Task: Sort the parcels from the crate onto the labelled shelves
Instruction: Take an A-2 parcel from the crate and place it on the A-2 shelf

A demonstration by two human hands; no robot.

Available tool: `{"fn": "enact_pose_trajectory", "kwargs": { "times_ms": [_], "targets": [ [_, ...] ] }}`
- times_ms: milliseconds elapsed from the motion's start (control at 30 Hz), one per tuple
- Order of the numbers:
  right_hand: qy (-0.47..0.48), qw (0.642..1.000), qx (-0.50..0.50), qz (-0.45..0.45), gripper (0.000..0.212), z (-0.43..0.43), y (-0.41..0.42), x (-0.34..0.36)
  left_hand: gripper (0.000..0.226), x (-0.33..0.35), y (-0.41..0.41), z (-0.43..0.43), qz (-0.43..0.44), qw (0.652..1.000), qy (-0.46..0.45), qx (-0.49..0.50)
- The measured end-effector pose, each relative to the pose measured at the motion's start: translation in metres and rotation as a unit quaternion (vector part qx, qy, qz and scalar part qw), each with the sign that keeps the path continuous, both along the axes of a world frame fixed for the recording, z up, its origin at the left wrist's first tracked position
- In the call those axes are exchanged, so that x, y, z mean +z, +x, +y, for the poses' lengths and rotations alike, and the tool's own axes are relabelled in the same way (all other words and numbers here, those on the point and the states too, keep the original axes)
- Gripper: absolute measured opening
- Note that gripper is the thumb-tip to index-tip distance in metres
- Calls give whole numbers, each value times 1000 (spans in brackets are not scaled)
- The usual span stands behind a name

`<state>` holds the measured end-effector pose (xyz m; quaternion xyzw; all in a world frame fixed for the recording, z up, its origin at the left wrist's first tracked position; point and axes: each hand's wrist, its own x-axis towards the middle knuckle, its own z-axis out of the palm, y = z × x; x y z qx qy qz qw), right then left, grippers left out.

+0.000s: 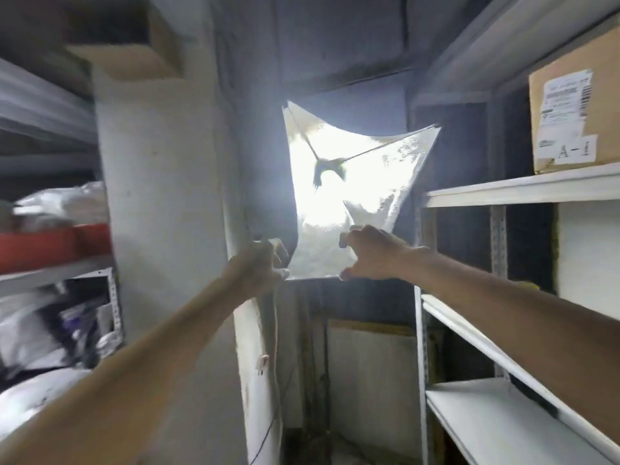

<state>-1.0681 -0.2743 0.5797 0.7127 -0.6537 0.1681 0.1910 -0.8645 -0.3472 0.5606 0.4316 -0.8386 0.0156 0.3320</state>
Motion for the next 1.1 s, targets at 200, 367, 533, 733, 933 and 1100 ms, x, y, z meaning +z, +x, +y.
{"fn": "enact_pose_trajectory", "kwargs": {
  "times_ms": [200, 367, 533, 733, 933, 1100],
  "targets": [
    [80, 985, 154, 3, 61, -12, 151, -56, 28, -58, 147, 55, -49, 988, 71, 128],
    [124, 953, 276, 16, 62, 13, 272, -97, 25, -98, 260, 118, -71, 965, 105, 229],
    [170, 914, 367, 27, 45, 47, 370, -128, 21, -131, 345, 182, -81, 927, 162, 328],
    [220, 857, 464, 47, 52, 76, 463, -167, 28, -171, 419, 253, -73, 876, 229, 419],
    [238, 786, 563, 86, 44, 98, 548, -206, 31, -204, 475, 297, -68, 820, 270, 501],
    [252, 736, 620, 100, 42, 103, 608, -236, 34, -226, 508, 316, -56, 777, 289, 556]
  ]
}}
